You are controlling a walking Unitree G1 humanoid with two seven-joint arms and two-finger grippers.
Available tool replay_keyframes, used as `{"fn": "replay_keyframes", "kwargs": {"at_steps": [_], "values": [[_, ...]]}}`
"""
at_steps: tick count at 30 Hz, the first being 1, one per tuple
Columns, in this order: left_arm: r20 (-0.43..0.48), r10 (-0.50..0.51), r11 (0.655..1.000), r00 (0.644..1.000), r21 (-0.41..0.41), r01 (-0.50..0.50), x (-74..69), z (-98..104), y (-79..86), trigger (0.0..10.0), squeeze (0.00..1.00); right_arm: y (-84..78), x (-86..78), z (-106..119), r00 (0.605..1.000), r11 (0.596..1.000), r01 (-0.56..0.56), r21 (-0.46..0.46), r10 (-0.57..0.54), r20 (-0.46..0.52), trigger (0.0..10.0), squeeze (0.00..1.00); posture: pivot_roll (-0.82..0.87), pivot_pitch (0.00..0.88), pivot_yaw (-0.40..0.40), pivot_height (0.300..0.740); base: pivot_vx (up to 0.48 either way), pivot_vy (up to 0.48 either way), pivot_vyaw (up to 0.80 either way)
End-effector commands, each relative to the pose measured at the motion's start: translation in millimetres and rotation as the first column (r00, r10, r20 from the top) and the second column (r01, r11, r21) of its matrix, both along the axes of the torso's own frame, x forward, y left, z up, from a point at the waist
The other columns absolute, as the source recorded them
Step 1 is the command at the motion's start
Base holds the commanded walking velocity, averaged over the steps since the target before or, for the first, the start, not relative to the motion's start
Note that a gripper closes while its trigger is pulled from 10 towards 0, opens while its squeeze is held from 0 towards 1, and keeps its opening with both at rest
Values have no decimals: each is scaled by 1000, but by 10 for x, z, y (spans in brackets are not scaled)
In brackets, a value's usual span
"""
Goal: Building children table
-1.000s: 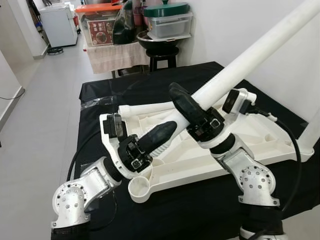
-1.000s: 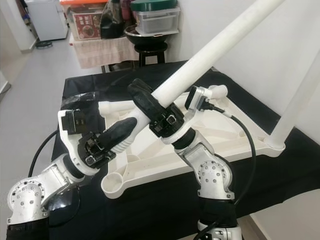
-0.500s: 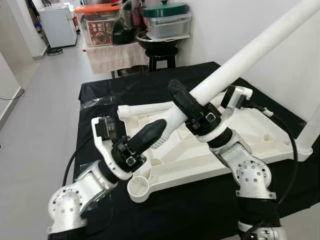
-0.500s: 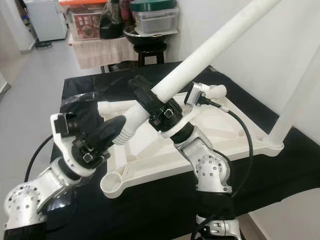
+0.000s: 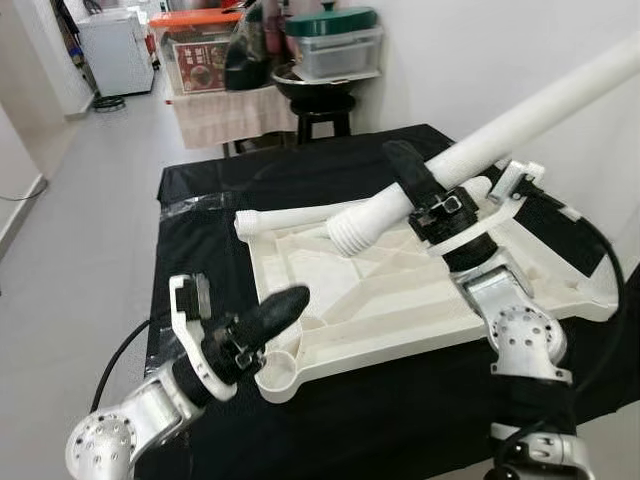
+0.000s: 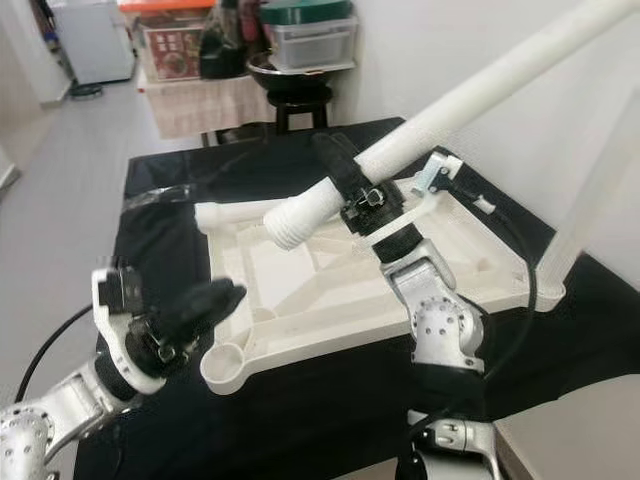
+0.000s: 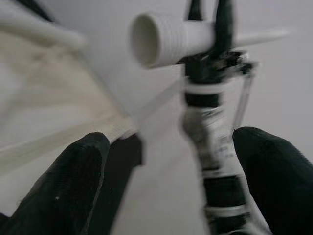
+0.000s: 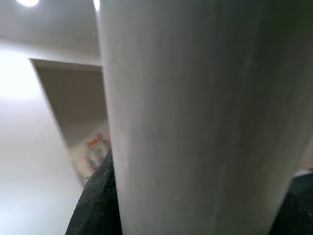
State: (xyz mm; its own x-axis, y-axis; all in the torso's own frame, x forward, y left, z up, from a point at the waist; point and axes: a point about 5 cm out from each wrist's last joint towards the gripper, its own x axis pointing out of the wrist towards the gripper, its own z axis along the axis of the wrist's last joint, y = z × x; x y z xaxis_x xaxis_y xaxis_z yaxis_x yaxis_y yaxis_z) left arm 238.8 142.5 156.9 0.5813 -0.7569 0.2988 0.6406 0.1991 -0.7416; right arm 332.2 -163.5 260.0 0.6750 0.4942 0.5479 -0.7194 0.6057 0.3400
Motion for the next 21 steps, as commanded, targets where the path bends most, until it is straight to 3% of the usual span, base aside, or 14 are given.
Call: {"fn": "replay_keyframes", "kwargs": {"at_steps": [1, 2, 3, 5, 6, 8, 9, 10, 12, 13, 15, 17, 19, 21], "values": [[-6, 31, 998, 999, 55, -31, 11, -31, 19, 10000, 1000, 77, 14, -36, 1000, 997, 12, -75, -12, 2, 1725, 0, -1, 0, 22, 740, 0, 0, 0], [-6, 46, 996, 999, 81, -45, 9, -47, 30, 10000, 1000, 95, 15, -87, 1000, 990, 29, -141, -29, 4, 1725, 0, -1, 0, 22, 740, 0, 0, 0], [11, 61, 991, 998, 120, -62, -3, -51, 33, 10000, 1000, 130, 2, -155, 1000, 981, 30, -194, -31, -4, 10000, 0, 2, 0, 23, 740, 0, 0, 0], [60, 86, 976, 994, 195, -96, -32, -39, 33, 10000, 1000, 176, -40, -238, 1000, 973, 10, -229, -15, -20, 10000, 0, 5, 0, 24, 740, 0, 0, 0], [81, 96, 968, 992, 225, -112, -42, -32, 27, 10000, 0, 192, -62, -263, 1000, 972, -4, -236, -2, -25, 10000, 0, 6, 0, 24, 740, 0, 0, 0], [94, 102, 960, 990, 253, -122, -53, -25, 17, 10000, 0, 209, -88, -281, 1000, 969, -21, -245, 15, -28, 10000, 0, 7, 0, 25, 740, 0, 0, 0], [114, 112, 918, 987, 369, -147, -63, -57, -28, 10000, 0, 269, -154, -337, 997, 955, -73, -288, 67, -31, 10000, 0, 9, 0, 24, 740, 0, 0, 0], [114, 112, 918, 987, 369, -147, -63, -57, -28, 10000, 0, 269, -154, -337, 997, 955, -73, -288, 67, -31, 10000, 0, 9, 0, 24, 740, 0, 0, 0], [164, 90, 859, 982, 487, -160, -99, -86, -112, 10000, 0, 372, -260, -398, 987, 930, -157, -331, 162, -13, 10000, 0, 10, 0, 20, 740, 0, 0, 0], [164, 90, 859, 982, 487, -160, -99, -86, -112, 10000, 0, 372, -260, -398, 987, 930, -157, -331, 162, -13, 10000, 0, 10, 0, 20, 740, 0, 0, 0], [175, 65, 839, 982, 523, -149, -201, -74, -205, 10000, 0, 513, -383, -485, 967, 880, -240, -409, 256, -16, 10000, 0, 12, 0, 21, 740, 0, 0, 800], [175, 65, 839, 982, 523, -149, -201, -74, -205, 10000, 0, 513, -383, -485, 967, 880, -240, -409, 256, -16, 10000, 0, 12, 0, 21, 740, 0, 0, 800], [222, 14, 766, 975, 624, -154, -320, -152, -279, 10000, 0, 599, -467, -568, 948, 844, -298, -445, 318, -32, 10000, 0, 23, 0, 18, 740, 0, 0, 800], [222, 14, 766, 975, 624, -154, -320, -152, -279, 10000, 0, 599, -467, -568, 948, 844, -298, -445, 318, -32, 10000, 0, 23, 0, 18, 740, 0, 0, 800]]}}
